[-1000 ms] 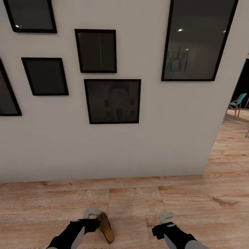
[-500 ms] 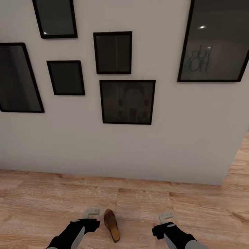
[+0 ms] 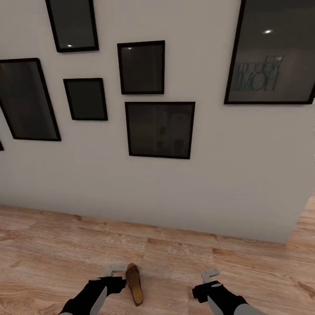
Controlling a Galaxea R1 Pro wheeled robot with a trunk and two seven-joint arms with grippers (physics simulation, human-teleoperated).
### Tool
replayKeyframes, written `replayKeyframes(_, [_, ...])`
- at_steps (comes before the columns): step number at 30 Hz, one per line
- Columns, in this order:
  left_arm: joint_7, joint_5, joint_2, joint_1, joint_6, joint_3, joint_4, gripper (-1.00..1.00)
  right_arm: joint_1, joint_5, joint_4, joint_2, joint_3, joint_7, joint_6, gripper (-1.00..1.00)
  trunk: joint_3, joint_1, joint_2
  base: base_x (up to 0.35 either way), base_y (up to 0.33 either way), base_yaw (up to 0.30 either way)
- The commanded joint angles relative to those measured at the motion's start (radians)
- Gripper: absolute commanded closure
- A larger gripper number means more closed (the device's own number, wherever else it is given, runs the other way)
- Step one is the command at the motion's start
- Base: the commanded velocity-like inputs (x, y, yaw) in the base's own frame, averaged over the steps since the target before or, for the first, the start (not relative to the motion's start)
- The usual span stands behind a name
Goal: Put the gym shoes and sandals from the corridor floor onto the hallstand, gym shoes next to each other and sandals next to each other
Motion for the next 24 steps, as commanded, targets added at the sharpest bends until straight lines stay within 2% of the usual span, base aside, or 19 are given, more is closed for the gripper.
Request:
replayKeyframes(1, [0.0, 0.0, 0.0, 0.0, 0.0, 0.0, 0.0, -1.0, 0.0, 0.0, 0.0, 0.0, 0.0, 0.0, 0.0, -1.0, 0.0, 0.0, 0.0, 0.0, -0.3, 0.018])
replayKeyframes(9, [0.0, 0.0, 0.0, 0.0, -0.001, 0.001, 0.0, -1.0, 0.0, 0.0, 0.0, 0.0, 0.0, 0.0, 0.0, -1.0, 0.002, 0.0, 0.0, 0.0, -0.212, -0.04])
replayKeyframes(24, [0.0, 0.0, 0.0, 0.0, -0.001, 0.001, 0.0, -1.0, 0.0, 0.0, 0.0, 0.0, 0.0, 0.0, 0.0, -1.0, 0.016, 0.0, 0.0, 0.0, -0.028, -0.197])
